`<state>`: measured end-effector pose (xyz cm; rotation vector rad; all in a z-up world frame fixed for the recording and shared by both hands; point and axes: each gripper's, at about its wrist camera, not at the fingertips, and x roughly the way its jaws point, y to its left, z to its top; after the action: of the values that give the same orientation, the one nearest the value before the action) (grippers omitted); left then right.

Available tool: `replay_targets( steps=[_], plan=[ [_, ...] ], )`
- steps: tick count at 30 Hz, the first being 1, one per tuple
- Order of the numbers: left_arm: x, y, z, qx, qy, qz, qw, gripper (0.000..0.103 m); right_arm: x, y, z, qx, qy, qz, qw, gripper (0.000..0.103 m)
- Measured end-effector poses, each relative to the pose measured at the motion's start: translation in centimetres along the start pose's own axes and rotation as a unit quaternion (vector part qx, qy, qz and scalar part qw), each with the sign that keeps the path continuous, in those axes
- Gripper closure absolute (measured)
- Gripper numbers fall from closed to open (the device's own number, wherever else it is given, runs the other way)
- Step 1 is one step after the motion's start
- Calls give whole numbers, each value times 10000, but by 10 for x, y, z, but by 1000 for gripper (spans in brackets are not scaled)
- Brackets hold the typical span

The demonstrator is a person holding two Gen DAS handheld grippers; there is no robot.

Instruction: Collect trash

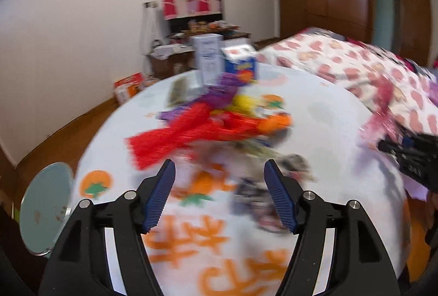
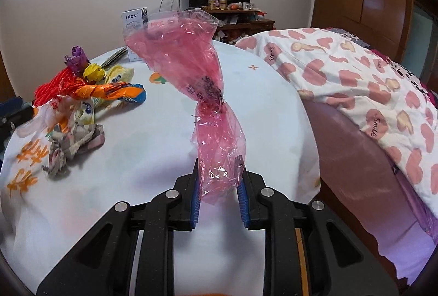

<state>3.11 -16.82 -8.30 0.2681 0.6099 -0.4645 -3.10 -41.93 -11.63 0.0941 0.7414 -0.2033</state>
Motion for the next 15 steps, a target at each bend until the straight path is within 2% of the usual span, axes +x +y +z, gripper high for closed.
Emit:
replay_targets(
  steps=[4, 7, 9, 11, 12, 13, 14, 15],
  plan=[
    [9, -24, -4, 200, 153, -208, 9995, 37, 0, 1, 7, -32, -60, 142, 9999, 79],
    [20, -28, -6, 140, 367, -350, 9986, 37, 0, 12, 13, -209, -170, 177, 9995, 77],
    [26, -30, -8, 158, 515, -456, 9975, 50, 2, 14, 17, -194, -220, 236, 9993, 71],
    [31, -31, -10, 187, 664, -707, 9951, 84, 4, 13, 19, -170, -225, 275, 9992, 64],
    [31, -31, -10, 200, 687, -886, 9935, 92, 4, 12, 19, -142, -225, 304, 9992, 61],
    [31, -32, -11, 230, 691, -994, 9924, 102, 4, 10, 19, -110, -236, 314, 9992, 51],
    [29, -33, -11, 260, 671, -1016, 9922, 102, 3, 5, 17, -45, -251, 312, 9992, 46],
    [26, -34, -11, 298, 619, -1034, 9923, 102, 3, 3, 17, -20, -246, 314, 9992, 46]
  ],
)
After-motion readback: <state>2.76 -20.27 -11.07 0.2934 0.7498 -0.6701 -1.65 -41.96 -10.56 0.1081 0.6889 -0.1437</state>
